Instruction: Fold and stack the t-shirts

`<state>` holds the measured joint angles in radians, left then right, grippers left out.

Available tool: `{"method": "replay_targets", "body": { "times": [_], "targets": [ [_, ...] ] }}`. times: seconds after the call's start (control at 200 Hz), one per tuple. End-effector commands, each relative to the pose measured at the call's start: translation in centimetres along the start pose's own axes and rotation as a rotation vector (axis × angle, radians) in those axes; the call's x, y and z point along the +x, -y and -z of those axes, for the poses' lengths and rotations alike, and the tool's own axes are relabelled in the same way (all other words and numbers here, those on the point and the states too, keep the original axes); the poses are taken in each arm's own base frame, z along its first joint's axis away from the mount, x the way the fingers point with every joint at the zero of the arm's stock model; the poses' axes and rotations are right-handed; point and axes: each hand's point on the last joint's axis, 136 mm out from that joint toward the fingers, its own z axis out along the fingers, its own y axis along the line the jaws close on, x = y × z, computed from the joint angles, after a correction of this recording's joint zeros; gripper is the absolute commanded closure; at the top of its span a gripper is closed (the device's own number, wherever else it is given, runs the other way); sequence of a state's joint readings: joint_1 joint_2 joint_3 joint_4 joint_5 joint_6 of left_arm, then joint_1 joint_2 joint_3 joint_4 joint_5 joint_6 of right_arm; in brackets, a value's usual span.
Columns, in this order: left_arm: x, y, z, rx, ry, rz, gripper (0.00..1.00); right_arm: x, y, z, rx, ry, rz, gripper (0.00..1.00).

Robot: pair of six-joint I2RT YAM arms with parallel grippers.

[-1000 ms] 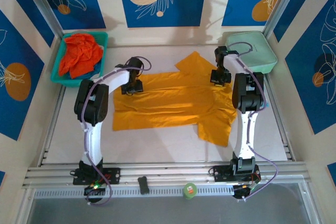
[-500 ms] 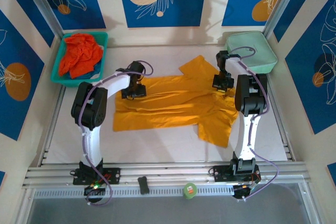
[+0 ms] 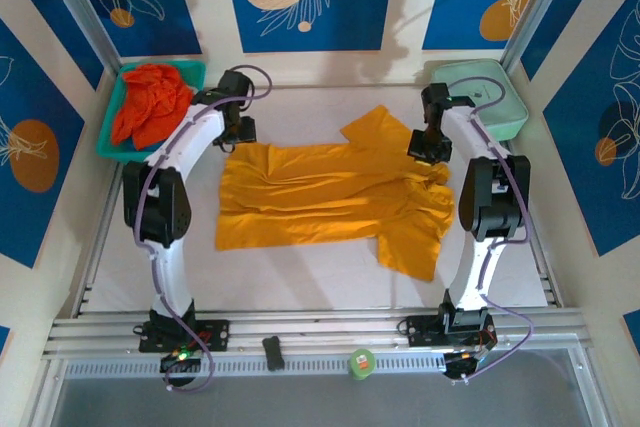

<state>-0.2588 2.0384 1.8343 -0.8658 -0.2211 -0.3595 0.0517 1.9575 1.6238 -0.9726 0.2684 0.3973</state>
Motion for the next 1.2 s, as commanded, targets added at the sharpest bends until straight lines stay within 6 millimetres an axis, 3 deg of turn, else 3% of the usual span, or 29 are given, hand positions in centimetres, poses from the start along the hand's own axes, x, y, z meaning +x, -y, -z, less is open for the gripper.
{"method": "replay_targets", "body": {
  "times": [0.0, 0.165, 0.42, 0.61, 1.191],
  "targets": [
    [0.7, -0.1, -3.4, 0.034, -0.104, -0.076, 0.43, 1.6, -0.4, 0.3, -0.046, -0.036, -0.011, 1.00],
    [-1.0, -0.3, -5.8, 0.059, -0.113, -0.129, 0.44, 2.6, -0.5, 0.9, -0.069, -0.035, -0.008, 1.00],
    [-1.6, -0.7, -9.6, 0.105, -0.156, -0.206, 0.47, 3.9, -0.7, 0.8, -0.082, -0.043, -0.003, 1.00],
    [-2.3, -1.3, -11.2, 0.099, -0.146, -0.237, 0.52, 4.7, -0.6, 0.5, -0.069, -0.053, 0.007, 1.00],
    [0.2, -1.6, -15.0, 0.067, -0.253, -0.343, 0.58, 4.8, -1.5, 0.5, -0.060, -0.063, 0.028, 1.00]
  ]
}}
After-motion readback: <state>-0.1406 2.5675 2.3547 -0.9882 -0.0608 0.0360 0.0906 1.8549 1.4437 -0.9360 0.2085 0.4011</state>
